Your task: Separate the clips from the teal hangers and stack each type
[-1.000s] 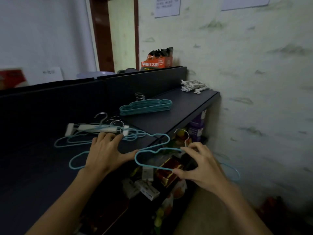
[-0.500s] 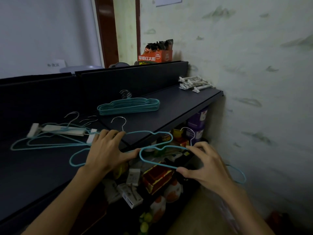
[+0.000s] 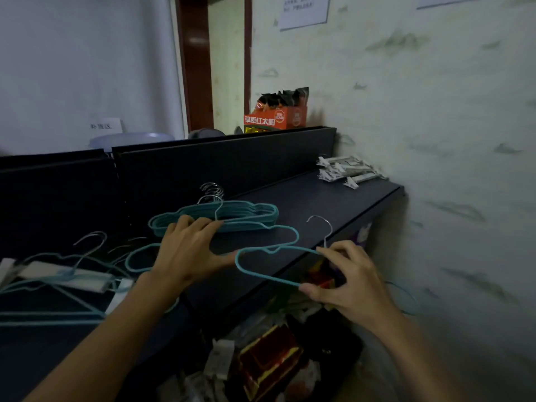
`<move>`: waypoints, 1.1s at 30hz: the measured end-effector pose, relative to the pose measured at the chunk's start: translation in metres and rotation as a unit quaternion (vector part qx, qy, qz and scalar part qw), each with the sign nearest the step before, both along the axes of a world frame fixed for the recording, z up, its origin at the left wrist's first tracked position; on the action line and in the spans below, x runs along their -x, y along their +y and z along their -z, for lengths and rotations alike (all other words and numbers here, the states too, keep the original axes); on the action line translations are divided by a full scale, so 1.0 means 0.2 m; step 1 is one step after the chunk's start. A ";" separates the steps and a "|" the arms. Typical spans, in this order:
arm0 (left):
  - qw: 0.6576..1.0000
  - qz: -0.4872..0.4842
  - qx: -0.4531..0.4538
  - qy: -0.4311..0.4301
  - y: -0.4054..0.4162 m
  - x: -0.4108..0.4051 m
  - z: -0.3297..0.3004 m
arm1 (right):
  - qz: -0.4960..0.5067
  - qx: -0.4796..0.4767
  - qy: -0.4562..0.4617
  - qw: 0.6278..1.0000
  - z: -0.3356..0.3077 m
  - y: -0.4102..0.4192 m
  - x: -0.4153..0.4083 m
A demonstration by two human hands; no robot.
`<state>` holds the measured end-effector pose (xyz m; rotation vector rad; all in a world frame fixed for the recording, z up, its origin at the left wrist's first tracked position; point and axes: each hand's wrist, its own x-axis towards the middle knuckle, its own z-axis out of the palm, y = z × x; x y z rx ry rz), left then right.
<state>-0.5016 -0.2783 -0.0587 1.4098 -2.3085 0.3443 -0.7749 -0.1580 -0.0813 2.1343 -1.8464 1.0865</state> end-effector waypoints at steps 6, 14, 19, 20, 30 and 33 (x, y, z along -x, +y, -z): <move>1.000 -0.007 -0.002 -0.025 -0.30 0.00 -0.04 | -0.014 0.018 -0.011 1.000 -0.04 -0.31 0.03; 0.997 -0.036 -0.048 -0.041 -0.57 0.00 -0.03 | -0.050 0.009 -0.016 0.999 -0.05 -0.69 0.12; 0.994 -0.036 -0.094 -0.032 -0.66 0.02 -0.04 | -0.083 -0.007 -0.024 0.996 -0.09 -0.93 0.18; 0.993 -0.032 -0.103 -0.037 -0.67 0.03 -0.04 | -0.086 -0.005 -0.024 0.996 -0.10 -0.97 0.18; 0.987 -0.029 -0.152 -0.041 -0.70 0.05 -0.06 | -0.116 -0.015 -0.029 0.993 -0.11 -1.16 0.20; 0.983 -0.027 -0.169 -0.060 -0.70 0.03 -0.06 | -0.118 -0.015 -0.030 0.992 -0.11 -1.18 0.17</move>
